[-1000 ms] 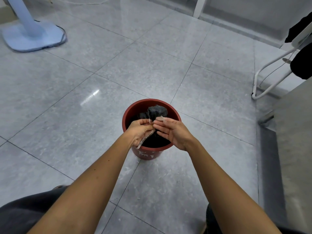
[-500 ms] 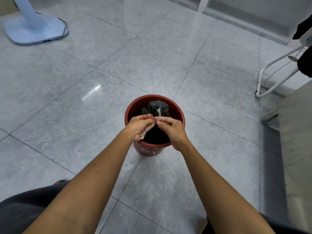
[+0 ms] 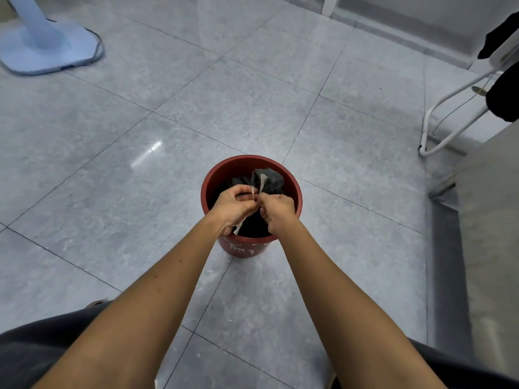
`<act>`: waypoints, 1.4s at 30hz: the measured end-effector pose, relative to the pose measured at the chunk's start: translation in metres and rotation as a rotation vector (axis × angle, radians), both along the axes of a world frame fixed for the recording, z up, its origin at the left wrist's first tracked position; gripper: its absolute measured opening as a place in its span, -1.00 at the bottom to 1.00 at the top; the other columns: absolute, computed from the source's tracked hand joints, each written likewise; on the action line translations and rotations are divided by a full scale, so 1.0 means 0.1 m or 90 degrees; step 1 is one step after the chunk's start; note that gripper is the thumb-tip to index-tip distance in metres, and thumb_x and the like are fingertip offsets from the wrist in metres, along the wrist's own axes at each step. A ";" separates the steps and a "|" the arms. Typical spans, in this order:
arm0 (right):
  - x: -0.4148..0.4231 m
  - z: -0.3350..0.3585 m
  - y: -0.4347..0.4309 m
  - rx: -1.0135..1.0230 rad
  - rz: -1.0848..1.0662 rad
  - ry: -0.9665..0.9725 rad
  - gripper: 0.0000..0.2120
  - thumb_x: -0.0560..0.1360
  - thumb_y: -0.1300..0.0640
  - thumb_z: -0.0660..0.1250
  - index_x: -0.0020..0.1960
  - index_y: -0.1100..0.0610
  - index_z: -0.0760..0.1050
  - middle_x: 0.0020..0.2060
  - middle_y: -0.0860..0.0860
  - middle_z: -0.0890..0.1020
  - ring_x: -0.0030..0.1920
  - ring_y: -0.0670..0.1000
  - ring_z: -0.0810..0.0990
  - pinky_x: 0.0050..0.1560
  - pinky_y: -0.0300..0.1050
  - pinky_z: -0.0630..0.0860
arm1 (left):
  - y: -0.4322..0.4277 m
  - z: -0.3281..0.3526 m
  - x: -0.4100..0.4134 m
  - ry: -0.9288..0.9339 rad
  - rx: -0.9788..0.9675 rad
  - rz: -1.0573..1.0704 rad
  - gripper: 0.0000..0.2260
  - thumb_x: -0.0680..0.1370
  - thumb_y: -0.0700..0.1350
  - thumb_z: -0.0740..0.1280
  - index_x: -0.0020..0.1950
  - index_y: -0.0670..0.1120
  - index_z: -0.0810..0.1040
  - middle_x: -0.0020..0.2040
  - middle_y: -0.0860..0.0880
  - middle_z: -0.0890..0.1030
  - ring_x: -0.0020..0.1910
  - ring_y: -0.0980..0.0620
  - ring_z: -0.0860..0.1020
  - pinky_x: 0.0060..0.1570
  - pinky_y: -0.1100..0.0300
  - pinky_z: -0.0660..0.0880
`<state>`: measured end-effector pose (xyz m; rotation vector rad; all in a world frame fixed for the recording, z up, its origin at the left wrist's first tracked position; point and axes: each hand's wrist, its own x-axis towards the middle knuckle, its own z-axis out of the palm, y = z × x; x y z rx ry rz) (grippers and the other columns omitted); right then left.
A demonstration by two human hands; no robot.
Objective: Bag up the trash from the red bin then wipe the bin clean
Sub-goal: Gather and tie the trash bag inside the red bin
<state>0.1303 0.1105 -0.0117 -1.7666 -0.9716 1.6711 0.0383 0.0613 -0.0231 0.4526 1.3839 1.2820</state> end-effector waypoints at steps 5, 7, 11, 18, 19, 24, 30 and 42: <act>-0.01 0.01 0.04 -0.053 -0.006 -0.032 -0.90 0.47 0.33 0.30 -0.21 0.22 0.49 -0.41 0.07 0.47 -0.46 -0.04 0.43 -0.49 -0.21 0.37 | 0.01 -0.01 0.06 0.051 0.013 -0.021 -0.76 0.44 -0.41 0.39 -0.02 -0.11 0.58 -0.02 -0.12 0.66 -0.11 0.01 0.64 -0.17 0.25 0.59; -0.03 0.02 0.03 -0.070 -0.002 -0.020 -0.94 0.49 0.33 0.28 -0.12 0.23 0.50 -0.33 0.09 0.52 -0.32 0.03 0.53 -0.40 -0.16 0.48 | 0.01 -0.02 0.08 0.058 0.010 -0.024 -0.76 0.44 -0.41 0.39 -0.03 -0.10 0.59 -0.02 -0.12 0.66 -0.10 0.00 0.63 -0.18 0.23 0.57; 0.01 0.03 0.02 -0.120 -0.022 0.163 -0.87 0.53 0.43 0.24 -0.13 0.27 0.51 -0.25 0.15 0.57 -0.22 0.05 0.58 -0.28 -0.19 0.60 | 0.02 -0.01 0.03 0.040 0.002 -0.003 -0.74 0.43 -0.42 0.39 -0.04 -0.08 0.59 -0.07 -0.09 0.65 -0.13 0.02 0.61 -0.12 0.21 0.56; 0.11 0.05 0.02 -0.124 -0.023 0.183 -0.89 0.45 0.48 0.30 -0.17 0.32 0.50 -0.35 0.12 0.51 -0.37 -0.04 0.47 -0.53 -0.35 0.44 | 0.03 0.01 -0.01 0.027 -0.003 -0.011 -0.68 0.41 -0.43 0.41 0.10 -0.17 0.54 -0.05 -0.09 0.63 -0.10 0.05 0.62 -0.12 0.28 0.61; 0.09 0.06 0.02 -0.117 -0.031 0.147 -0.86 0.43 0.49 0.27 -0.22 0.29 0.48 -0.39 0.11 0.47 -0.41 -0.05 0.43 -0.55 -0.33 0.40 | 0.04 0.02 0.01 0.038 0.001 -0.016 -0.70 0.41 -0.41 0.42 0.08 -0.16 0.55 -0.04 -0.10 0.63 -0.08 0.03 0.62 -0.09 0.26 0.61; 0.04 0.08 0.02 -0.116 -0.038 0.013 -0.83 0.43 0.43 0.16 -0.23 0.21 0.43 -0.42 0.06 0.41 -0.45 -0.05 0.36 -0.54 -0.25 0.30 | 0.03 -0.01 0.08 0.002 0.009 -0.017 -0.74 0.41 -0.41 0.43 0.01 -0.14 0.57 0.02 -0.15 0.62 0.05 -0.07 0.60 0.08 0.10 0.57; 0.08 0.12 0.03 -0.094 0.019 -0.019 -0.83 0.45 0.37 0.15 -0.24 0.18 0.43 -0.42 0.05 0.45 -0.41 -0.03 0.42 -0.48 -0.21 0.37 | 0.05 0.00 0.04 -0.033 0.003 0.000 -0.68 0.41 -0.41 0.41 0.12 -0.18 0.56 0.02 -0.15 0.63 0.03 -0.05 0.62 0.08 0.13 0.57; 0.42 0.02 0.01 0.197 0.329 -0.045 -0.73 0.51 0.16 0.39 0.09 0.11 0.33 -0.22 0.03 0.56 -0.22 -0.05 0.55 -0.12 -0.15 0.55 | 0.02 0.10 -0.06 -0.115 -0.016 0.052 -0.62 0.45 -0.47 0.31 0.24 -0.22 0.48 0.03 -0.18 0.60 -0.11 0.03 0.61 -0.12 0.31 0.59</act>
